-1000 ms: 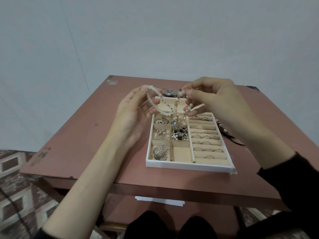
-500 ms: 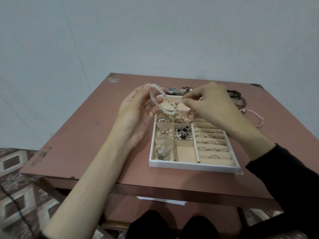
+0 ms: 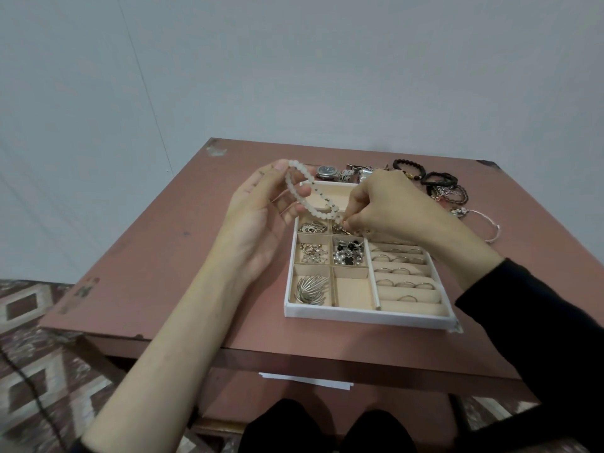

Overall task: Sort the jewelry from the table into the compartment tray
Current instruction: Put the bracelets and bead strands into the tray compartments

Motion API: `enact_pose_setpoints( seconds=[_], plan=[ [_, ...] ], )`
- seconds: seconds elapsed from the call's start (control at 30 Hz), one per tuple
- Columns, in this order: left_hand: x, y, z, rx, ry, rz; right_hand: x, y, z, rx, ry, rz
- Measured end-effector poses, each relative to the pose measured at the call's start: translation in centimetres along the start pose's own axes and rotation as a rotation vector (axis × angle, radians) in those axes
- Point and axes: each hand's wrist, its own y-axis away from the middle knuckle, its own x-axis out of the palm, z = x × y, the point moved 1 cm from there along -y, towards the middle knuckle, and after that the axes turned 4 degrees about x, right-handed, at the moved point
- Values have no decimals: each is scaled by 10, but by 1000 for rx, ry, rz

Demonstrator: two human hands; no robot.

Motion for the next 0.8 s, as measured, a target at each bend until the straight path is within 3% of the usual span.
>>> enact_pose_setpoints(
  seconds=[0.33, 0.67, 0.8],
  plan=[
    [-1, -1, 0, -7, 3, 6, -34, 13, -8, -80, 77, 227],
    [-3, -2, 1, -14, 3, -1, -23, 9, -9, -78, 109, 194],
    [-3, -2, 1, -16, 9, 0, -22, 4, -5, -166, 126, 76]
  ],
)
